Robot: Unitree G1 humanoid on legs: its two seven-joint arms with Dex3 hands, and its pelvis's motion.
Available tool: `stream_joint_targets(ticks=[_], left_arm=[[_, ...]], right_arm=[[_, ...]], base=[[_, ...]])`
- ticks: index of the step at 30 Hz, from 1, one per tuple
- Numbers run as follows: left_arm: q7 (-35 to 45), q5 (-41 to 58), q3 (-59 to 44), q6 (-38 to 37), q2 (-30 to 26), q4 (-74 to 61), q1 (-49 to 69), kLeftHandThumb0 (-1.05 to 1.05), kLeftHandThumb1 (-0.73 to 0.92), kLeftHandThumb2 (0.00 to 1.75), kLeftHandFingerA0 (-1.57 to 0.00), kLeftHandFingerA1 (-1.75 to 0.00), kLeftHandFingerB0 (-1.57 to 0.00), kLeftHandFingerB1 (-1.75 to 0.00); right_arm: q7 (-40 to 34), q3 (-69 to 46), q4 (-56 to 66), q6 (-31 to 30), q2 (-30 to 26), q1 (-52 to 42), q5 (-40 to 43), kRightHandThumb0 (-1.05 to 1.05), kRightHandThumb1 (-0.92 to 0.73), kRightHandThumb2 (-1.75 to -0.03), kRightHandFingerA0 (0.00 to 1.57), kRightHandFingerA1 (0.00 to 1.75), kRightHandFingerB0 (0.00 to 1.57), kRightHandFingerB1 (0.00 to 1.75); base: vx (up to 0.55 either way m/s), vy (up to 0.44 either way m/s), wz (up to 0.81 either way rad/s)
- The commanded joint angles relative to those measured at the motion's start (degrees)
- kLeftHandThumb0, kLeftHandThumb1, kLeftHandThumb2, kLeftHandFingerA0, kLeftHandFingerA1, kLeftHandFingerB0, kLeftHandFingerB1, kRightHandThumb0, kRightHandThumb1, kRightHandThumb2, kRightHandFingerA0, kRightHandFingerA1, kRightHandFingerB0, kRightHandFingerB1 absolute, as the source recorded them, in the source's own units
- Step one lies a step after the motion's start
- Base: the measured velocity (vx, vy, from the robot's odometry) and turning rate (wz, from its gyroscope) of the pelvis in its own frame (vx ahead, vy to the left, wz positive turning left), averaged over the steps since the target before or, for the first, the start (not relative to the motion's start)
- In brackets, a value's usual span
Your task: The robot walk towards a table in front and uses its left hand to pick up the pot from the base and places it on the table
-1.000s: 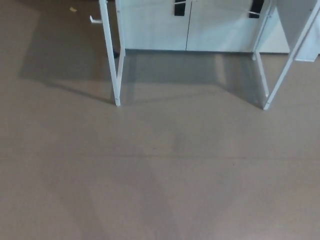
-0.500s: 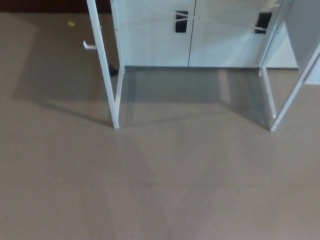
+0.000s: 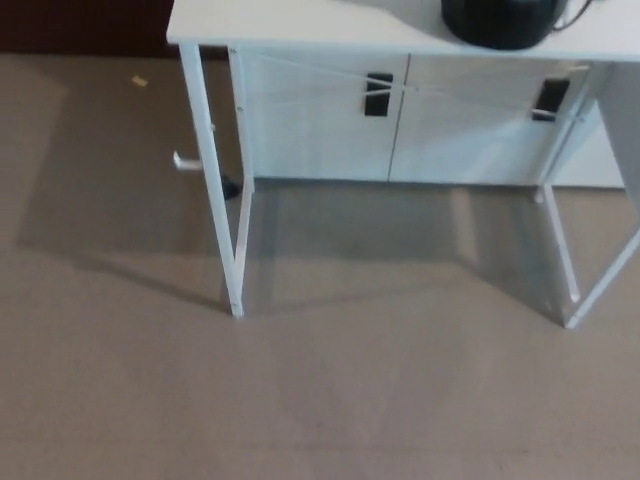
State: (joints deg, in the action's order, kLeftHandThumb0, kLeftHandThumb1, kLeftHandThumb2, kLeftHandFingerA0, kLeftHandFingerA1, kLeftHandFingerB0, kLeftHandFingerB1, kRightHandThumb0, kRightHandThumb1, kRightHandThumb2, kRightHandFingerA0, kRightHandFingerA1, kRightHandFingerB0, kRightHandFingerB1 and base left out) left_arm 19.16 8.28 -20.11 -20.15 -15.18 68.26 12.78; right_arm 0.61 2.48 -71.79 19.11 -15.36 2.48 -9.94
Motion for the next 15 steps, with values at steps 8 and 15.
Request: stream_joint_targets(ticks=[8,15], left_arm=[[0.3,0.1,0.6,-1.4,-0.9,-0.2,-0.3,-0.11,0.50,0.54,-0.71,-0.47,-0.51,-0.41],[0.0,0.5,0.5,-1.9,-0.8,0.5,-0.3,-0.12,0.47,0.54,-0.67,-0.48,-0.53,-0.42]], right_arm=[[-0.3,1.1,-0.5,0.6,-0.7,0.7,-1.2,-0.35,-0.57,-0.58,0.77,0.56,0.60,0.46],[0.0,0.8,-0.2,-0.2,-0.5,1.5,-0.8,-0.33,-0.58,-0.56,0.72,0.49,0.57,0.43]], base=[[0.46,-0.106,0.04],[0.33,0.144,-0.08]])
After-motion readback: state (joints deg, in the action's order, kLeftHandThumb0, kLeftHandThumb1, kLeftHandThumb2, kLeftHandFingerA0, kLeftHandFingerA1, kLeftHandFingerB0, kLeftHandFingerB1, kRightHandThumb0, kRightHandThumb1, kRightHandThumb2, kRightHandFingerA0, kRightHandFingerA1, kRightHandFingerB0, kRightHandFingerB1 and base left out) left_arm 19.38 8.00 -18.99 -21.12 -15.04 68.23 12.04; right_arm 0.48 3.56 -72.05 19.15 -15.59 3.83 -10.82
